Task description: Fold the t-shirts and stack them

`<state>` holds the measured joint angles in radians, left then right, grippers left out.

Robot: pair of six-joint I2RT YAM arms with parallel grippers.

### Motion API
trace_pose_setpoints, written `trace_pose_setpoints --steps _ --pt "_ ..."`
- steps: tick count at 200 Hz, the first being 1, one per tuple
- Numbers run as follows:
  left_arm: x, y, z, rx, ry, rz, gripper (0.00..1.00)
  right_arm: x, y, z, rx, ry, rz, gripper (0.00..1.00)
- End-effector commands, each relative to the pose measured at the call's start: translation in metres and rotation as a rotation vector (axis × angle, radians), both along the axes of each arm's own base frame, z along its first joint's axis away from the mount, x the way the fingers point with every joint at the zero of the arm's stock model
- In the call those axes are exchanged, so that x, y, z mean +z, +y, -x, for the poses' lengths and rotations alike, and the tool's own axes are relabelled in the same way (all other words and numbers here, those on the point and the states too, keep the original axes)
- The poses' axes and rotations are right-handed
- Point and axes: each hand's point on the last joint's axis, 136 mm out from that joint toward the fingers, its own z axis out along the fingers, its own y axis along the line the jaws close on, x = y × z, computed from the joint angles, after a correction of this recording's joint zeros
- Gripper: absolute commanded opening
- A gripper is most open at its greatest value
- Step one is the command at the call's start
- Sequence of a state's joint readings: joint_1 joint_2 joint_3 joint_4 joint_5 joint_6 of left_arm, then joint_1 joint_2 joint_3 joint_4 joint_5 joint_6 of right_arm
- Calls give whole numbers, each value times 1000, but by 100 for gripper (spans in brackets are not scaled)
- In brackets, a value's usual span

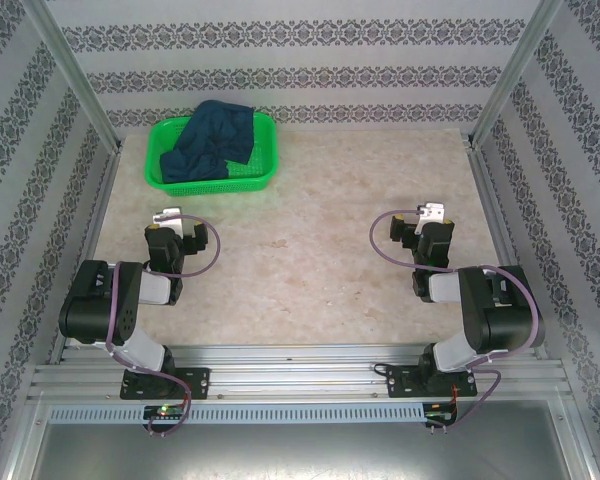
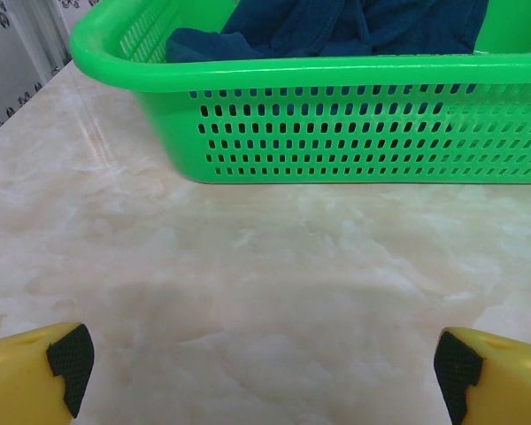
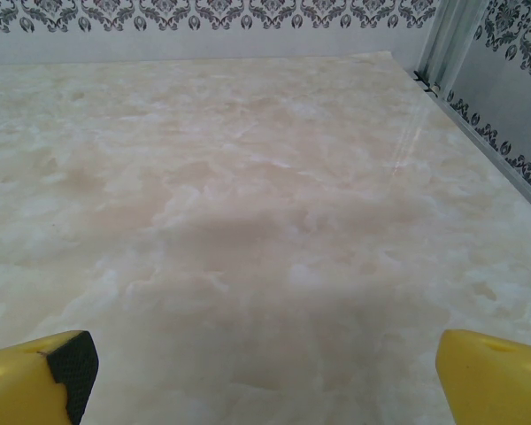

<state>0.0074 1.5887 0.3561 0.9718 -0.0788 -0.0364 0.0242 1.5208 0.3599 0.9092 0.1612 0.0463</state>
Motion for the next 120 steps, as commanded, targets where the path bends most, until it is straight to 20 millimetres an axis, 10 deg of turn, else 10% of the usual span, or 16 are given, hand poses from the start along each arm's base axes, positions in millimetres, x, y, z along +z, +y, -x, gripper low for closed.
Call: trace_pose_setpoints --steps 1,85,120 --pt "5 -5 -5 -24 -9 -4 100 11 1 -3 -8 -37 -7 98" --pt "6 -4 -5 -23 -8 -4 100 13 1 -3 -9 -42 -6 98" --pt "44 8 1 85 121 41 100 49 -1 15 -117 190 -24 98"
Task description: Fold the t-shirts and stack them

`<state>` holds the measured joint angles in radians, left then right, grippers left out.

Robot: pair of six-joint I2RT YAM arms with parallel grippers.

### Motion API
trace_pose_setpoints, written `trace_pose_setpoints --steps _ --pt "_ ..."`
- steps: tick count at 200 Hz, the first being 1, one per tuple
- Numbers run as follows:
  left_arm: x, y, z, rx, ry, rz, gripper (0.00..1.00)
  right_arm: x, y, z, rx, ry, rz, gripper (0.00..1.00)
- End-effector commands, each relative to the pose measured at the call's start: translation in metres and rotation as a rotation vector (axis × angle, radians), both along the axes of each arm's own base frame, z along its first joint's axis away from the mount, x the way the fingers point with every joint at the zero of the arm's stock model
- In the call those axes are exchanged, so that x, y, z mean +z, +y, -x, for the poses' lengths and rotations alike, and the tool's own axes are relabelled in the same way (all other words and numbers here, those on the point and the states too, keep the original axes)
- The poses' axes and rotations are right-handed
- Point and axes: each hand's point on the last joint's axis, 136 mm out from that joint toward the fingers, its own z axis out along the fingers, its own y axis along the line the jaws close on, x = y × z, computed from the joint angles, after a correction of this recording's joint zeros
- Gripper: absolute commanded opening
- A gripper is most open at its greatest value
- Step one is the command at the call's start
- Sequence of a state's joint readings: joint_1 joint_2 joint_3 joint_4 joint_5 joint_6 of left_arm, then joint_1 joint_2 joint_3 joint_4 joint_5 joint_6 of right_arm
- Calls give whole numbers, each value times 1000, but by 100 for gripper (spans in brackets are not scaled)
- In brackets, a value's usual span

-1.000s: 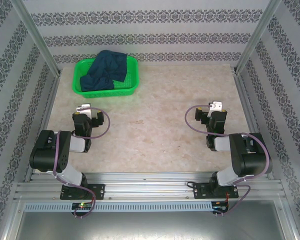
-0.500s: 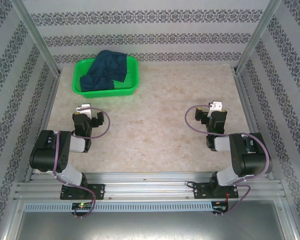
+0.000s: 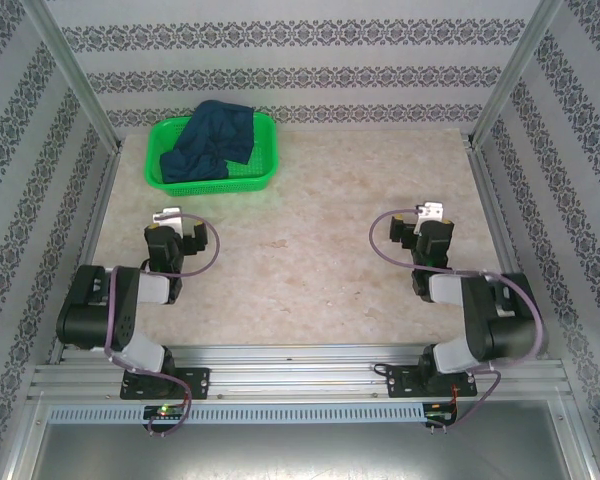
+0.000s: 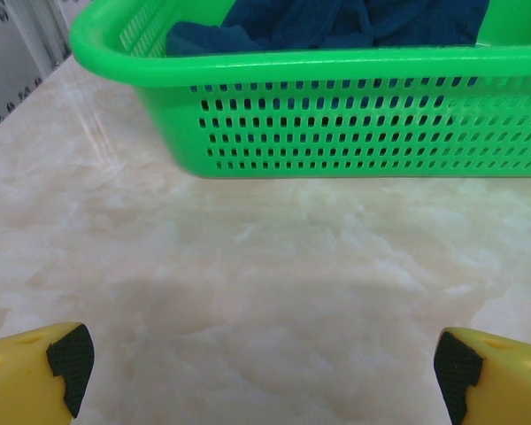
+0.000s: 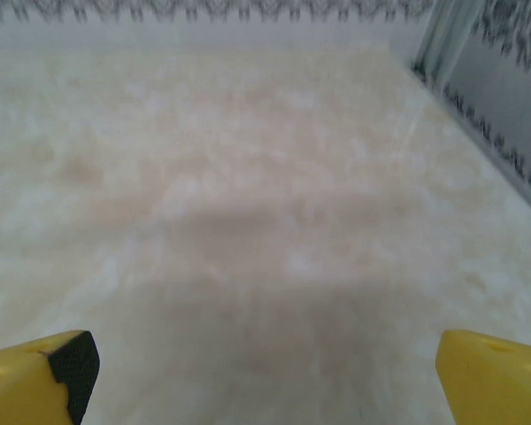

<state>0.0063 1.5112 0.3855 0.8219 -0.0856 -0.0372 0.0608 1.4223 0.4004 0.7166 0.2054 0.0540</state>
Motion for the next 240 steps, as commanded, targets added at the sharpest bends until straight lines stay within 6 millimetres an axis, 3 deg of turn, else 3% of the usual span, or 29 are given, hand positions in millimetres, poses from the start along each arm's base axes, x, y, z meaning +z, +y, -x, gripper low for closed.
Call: trace_pose_setpoints --steps 1,17,41,61,88,111,148,182,220,240 --pt "39 8 -1 86 88 43 100 41 -8 11 -119 149 -37 98" --pt "53 6 3 124 172 122 100 48 -10 29 -160 253 -87 98" --pt "82 -5 6 159 220 295 100 76 22 45 -45 270 -193 98" --pt "110 -15 -3 139 241 366 100 104 53 53 80 295 -284 98" --pt "148 -30 -39 74 317 397 100 142 106 56 283 293 -299 98" --pt "161 -39 -72 55 407 384 100 160 149 57 413 306 -287 98" --pt "145 -49 -128 39 495 321 100 164 193 58 495 354 -266 98" --pt "120 -46 -165 52 524 278 98 169 220 67 557 362 -259 98" --pt "69 -43 -187 74 616 239 93 163 223 77 548 389 -260 98" --pt "43 -29 -194 129 655 174 92 168 224 82 550 386 -296 98"
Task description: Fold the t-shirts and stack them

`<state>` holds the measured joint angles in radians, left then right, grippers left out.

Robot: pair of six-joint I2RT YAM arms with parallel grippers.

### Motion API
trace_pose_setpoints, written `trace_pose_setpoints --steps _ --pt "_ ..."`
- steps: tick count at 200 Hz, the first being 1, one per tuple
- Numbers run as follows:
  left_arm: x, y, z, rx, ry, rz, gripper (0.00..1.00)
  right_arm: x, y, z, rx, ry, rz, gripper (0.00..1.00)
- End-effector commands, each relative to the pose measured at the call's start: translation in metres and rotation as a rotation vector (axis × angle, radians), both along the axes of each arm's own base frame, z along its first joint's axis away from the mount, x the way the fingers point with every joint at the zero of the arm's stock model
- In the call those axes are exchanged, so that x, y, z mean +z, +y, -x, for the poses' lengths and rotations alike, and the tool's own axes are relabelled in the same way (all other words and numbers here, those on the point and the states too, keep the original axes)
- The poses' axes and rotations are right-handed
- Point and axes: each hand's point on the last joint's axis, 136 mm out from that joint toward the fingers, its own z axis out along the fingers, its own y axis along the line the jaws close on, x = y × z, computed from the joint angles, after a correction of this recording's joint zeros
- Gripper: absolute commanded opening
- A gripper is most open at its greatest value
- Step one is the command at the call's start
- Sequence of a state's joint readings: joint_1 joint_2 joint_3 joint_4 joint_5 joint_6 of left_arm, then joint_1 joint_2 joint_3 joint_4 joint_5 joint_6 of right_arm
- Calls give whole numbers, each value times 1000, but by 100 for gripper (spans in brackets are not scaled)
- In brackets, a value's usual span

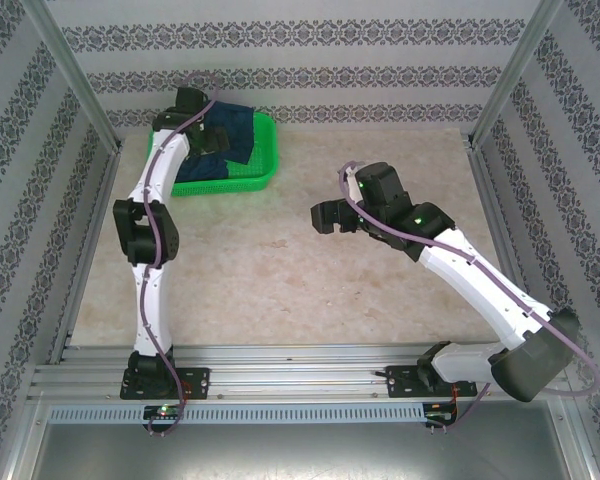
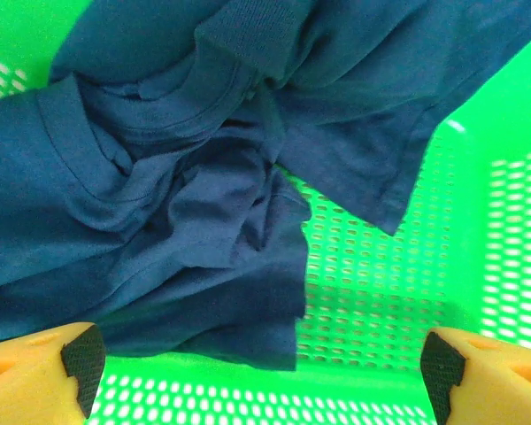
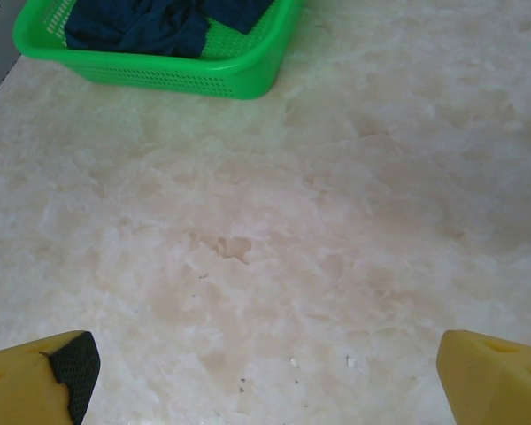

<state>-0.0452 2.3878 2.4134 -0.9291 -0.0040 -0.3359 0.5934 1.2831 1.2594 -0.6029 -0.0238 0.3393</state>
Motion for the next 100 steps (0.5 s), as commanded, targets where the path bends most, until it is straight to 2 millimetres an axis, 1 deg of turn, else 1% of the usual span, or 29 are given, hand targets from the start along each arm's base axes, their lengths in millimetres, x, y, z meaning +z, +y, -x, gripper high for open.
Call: trace_pose_setpoints --steps 1,10,22,42,53,65,79,96,100 --pt "-24 15 7 11 99 -104 92 12 -2 8 -24 2 -40 98" --pt "-30 18 3 21 100 -110 91 16 0 11 -18 -1 -58 98" --pt "-32 18 -6 25 73 -106 90 17 2 14 -12 -4 -63 98" --pt "-34 13 -21 23 20 -83 89 13 2 16 -11 10 -53 98" --pt "-40 12 -26 28 9 -73 88 9 1 16 -16 19 -43 98" --pt "-49 13 -29 40 13 -74 85 8 0 15 -22 22 -36 98" --pt "-59 16 -30 64 22 -80 76 8 -1 14 -29 22 -35 98" --pt "-65 17 -35 78 9 -78 76 10 0 14 -29 24 -44 98" --pt "-65 18 -37 82 2 -81 78 10 1 14 -29 23 -45 98"
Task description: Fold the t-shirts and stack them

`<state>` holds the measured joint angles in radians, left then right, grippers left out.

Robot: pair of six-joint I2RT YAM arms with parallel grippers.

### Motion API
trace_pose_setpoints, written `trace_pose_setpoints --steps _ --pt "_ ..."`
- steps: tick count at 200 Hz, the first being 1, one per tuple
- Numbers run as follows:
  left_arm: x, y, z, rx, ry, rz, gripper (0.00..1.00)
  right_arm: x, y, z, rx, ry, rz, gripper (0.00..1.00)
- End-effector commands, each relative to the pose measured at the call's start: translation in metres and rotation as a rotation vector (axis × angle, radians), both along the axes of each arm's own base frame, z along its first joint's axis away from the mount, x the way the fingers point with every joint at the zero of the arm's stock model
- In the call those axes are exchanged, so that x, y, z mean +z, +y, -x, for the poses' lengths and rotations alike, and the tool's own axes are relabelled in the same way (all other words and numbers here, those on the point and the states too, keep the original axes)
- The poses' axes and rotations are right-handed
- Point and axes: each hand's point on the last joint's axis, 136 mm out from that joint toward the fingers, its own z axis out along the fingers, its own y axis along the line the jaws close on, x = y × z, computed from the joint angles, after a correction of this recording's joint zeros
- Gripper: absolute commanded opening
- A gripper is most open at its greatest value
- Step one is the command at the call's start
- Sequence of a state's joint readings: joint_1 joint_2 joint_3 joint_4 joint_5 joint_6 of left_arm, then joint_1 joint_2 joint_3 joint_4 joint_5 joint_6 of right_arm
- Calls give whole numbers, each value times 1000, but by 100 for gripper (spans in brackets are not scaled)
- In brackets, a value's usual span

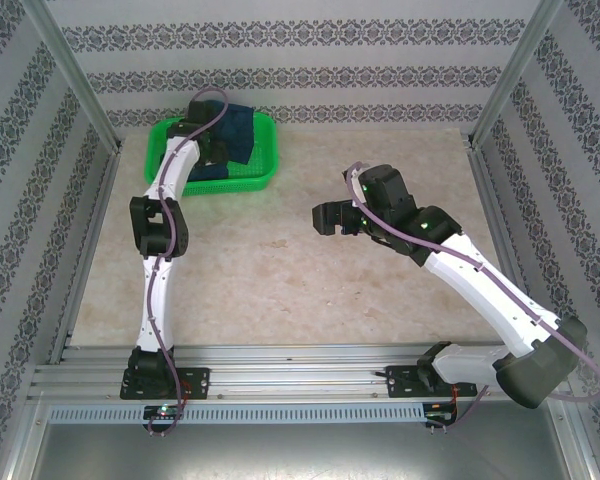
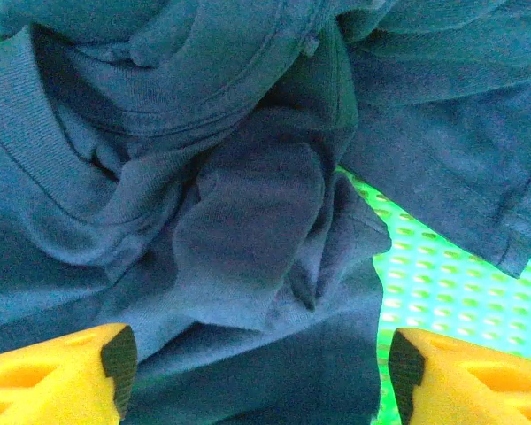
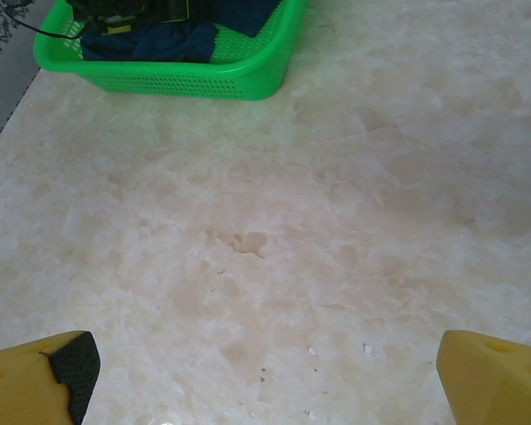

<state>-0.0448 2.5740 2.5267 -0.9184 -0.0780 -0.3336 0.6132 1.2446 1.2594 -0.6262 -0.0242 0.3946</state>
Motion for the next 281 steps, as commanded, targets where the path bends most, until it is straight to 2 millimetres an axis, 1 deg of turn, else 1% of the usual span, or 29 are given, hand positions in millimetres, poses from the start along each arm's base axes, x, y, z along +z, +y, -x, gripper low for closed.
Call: trace_pose_setpoints --steps 1,17,58,73,81,92,110,116,125,139,144,154,165,180,183,185,191,193,197,209,226,242,266,281 --pt "-1 6 -16 44 -60 -18 78 1 0 2 -15 11 -2 98" --pt "-1 8 -24 52 -92 -22 79 3 -1 1 -22 5 -5 98" --pt "-19 10 -32 47 -90 -18 82 5 -7 3 -42 -11 -5 98" --pt "-26 9 -34 42 -84 -5 78 4 -10 4 -54 -17 -2 98" --pt "-30 8 -34 35 -80 9 72 5 -12 4 -59 -22 -3 98" --pt "-35 3 -36 11 -77 30 60 5 -13 4 -64 -25 -2 98" --pt "-39 -7 -40 -36 -82 90 47 5 -13 3 -64 -26 -17 98" --pt "-37 -9 -41 -42 -91 107 43 5 -10 2 -53 -22 -29 98" --pt "-32 -14 -45 -57 -111 139 32 6 -5 1 -34 -12 -46 98" --pt "-16 -16 -51 -70 -151 163 15 7 3 -2 -5 -3 -56 98" --pt "-9 -16 -53 -71 -165 168 9 7 6 -3 4 2 -58 98" --pt "8 -15 -56 -73 -201 186 0 5 10 -7 17 10 -57 98" --pt "31 -16 -59 -81 -251 193 0 4 16 -11 31 22 -61 98" --pt "74 -19 -63 -99 -342 204 0 4 22 -15 49 31 -72 98" --pt "86 -19 -64 -102 -365 206 0 5 24 -15 52 30 -73 98" --pt "90 -20 -64 -103 -375 209 0 5 25 -16 55 32 -74 98" --pt "113 -21 -65 -109 -423 214 0 5 27 -17 62 32 -77 98" --pt "117 -21 -65 -110 -433 216 0 6 28 -17 65 32 -78 98" --pt "133 -22 -64 -112 -464 220 0 5 28 -18 68 33 -79 98" --pt "170 -24 -61 -124 -539 233 0 5 29 -20 68 31 -79 98" --pt "223 -29 -51 -147 -633 253 0 5 27 -24 54 28 -87 98" --pt "267 -38 -37 -183 -704 277 0 4 21 -30 21 28 -104 98" --pt "323 -54 -10 -248 -792 289 0 2 9 -39 -34 34 -133 98" --pt "352 -62 8 -282 -835 297 0 0 4 -43 -54 39 -140 98"
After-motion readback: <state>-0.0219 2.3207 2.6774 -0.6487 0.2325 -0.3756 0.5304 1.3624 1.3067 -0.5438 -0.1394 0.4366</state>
